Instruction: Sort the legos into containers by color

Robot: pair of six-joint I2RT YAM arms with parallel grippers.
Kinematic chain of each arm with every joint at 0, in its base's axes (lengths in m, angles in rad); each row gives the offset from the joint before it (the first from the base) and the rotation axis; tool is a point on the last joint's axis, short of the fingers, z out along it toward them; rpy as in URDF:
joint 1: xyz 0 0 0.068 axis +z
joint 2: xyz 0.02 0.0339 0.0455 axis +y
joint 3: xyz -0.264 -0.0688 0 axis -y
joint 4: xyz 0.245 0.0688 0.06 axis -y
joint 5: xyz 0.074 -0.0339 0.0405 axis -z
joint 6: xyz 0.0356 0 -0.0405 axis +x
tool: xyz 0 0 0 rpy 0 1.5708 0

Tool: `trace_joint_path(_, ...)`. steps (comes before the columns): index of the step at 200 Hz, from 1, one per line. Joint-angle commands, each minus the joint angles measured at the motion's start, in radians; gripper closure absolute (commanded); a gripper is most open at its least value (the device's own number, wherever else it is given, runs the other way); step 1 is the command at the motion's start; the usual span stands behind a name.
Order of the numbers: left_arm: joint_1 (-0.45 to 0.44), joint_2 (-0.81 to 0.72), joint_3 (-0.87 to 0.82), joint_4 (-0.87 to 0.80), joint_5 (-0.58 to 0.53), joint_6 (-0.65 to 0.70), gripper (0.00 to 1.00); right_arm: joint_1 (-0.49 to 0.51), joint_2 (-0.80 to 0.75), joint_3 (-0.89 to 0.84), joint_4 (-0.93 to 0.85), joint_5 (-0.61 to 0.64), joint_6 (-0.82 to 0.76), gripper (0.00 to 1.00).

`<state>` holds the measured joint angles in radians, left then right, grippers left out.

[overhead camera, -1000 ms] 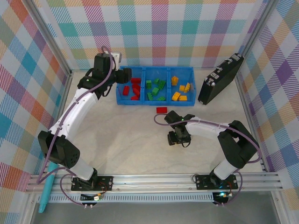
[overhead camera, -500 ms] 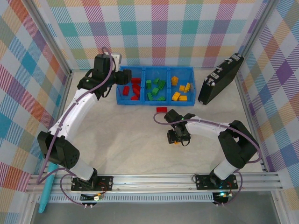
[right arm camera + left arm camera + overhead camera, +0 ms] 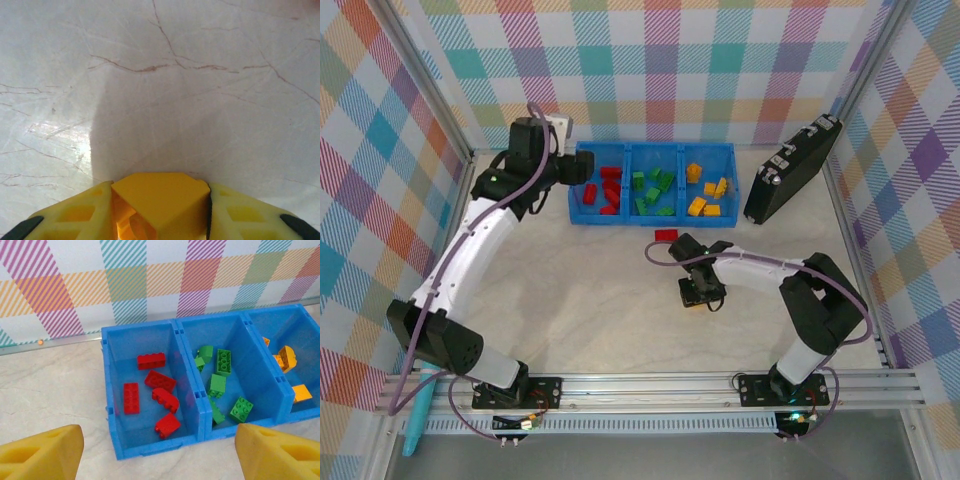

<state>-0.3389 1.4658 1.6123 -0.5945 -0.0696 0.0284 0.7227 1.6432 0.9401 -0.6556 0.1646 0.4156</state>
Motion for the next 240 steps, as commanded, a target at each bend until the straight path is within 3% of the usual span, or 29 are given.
trace_joint_path(1,-0.006,-0.083,-0.001,-0.092,-0.020,0.032,0.21,-0.032,-0.036,0.079,-0.074,0.010,-0.056,0.69)
trace_joint_path(33,-0.005,-0.194,-0.054,-0.153,-0.037,0.067,0.19,-0.139,-0.129,0.246,-0.143,0.007,-0.154,0.69)
trace_joint_path(62,-0.005,-0.259,-0.114,-0.146,-0.028,0.100,0.17,-0.204,-0.102,0.469,-0.187,0.120,-0.291,0.69)
trace_joint_path(113,-0.005,-0.262,-0.092,-0.198,-0.034,0.140,0.16,-0.260,0.046,0.711,0.008,0.206,-0.450,0.69)
trace_joint_path(161,-0.005,-0.263,-0.066,-0.239,-0.026,0.145,0.16,-0.330,0.203,0.818,0.146,0.173,-0.457,0.69)
trace_joint_path(240,-0.005,-0.261,-0.071,-0.283,-0.032,0.139,0.16,-0.384,0.382,1.007,0.134,0.087,-0.437,0.69)
